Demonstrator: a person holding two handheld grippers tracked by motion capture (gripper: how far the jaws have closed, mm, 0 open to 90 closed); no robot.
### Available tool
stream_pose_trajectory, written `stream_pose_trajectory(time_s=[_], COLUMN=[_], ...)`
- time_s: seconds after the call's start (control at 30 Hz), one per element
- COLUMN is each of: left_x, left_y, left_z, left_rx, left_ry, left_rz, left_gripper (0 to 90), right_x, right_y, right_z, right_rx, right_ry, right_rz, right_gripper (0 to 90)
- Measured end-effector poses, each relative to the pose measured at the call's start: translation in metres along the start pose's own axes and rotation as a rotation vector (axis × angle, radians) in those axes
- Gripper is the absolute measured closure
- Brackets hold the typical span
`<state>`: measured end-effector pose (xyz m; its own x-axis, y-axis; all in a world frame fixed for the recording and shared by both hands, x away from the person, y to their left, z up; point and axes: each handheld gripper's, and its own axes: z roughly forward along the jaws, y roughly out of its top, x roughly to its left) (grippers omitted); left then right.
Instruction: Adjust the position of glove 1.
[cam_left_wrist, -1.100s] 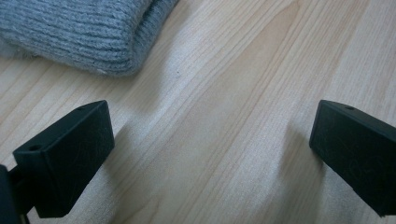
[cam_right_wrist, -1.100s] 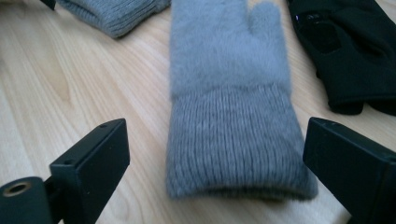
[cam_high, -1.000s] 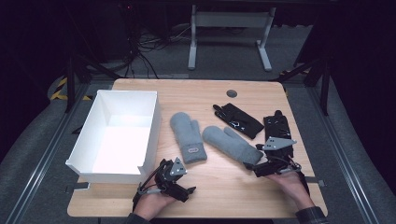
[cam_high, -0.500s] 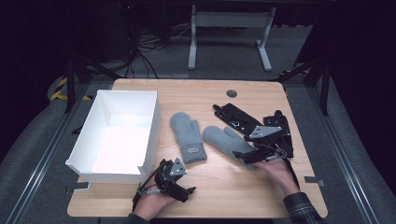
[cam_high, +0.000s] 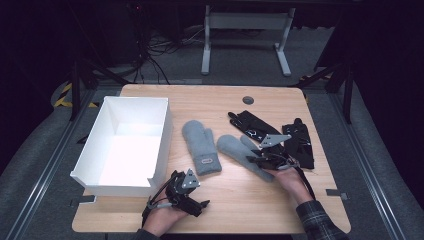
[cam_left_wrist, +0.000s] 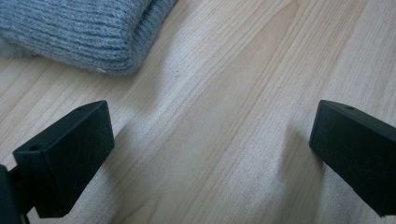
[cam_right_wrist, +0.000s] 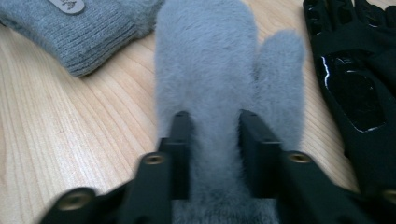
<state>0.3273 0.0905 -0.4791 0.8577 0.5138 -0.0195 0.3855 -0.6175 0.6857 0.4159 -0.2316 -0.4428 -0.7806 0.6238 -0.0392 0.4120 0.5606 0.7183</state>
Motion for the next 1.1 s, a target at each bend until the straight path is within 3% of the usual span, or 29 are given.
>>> stream_pose_trajectory(time_s=[0.13, 0.43, 0.57, 0.83, 0.9, 1.0, 1.1], left_x=[0.000, 0.000, 0.000, 0.000, 0.000, 0.000, 0.000], left_y=[0.000, 0.000, 0.000, 0.000, 0.000, 0.000, 0.000], left_z=[0.000, 0.000, 0.000, 0.000, 0.000, 0.000, 0.000], left_rx=[0.000, 0.000, 0.000, 0.001, 0.001, 0.001, 0.000], left_ry=[0.001, 0.000, 0.000, 0.000, 0.000, 0.000, 0.000], left_rz=[-0.001, -0.001, 0.000, -0.001, -0.001, -0.001, -0.001], left_gripper=[0.4, 0.3, 0.3, 0.4, 0.3, 0.4, 0.4], right_x=[0.000, 0.013, 0.023, 0.047, 0.051, 0.055, 0.054], right_y=[0.001, -0.005, -0.015, -0.030, -0.032, -0.032, -0.031], right_z=[-0.006, -0.037, -0.052, -0.059, -0.057, -0.054, -0.061], right_rx=[-0.012, -0.056, -0.053, -0.020, -0.007, 0.002, -0.032], right_ry=[0.000, 0.020, 0.026, 0.052, 0.049, 0.054, 0.054], right_rz=[0.011, 0.029, 0.037, 0.028, 0.018, 0.008, 0.012], right_gripper=[80.3, 81.3, 81.2, 80.0, 77.1, 59.9, 49.2])
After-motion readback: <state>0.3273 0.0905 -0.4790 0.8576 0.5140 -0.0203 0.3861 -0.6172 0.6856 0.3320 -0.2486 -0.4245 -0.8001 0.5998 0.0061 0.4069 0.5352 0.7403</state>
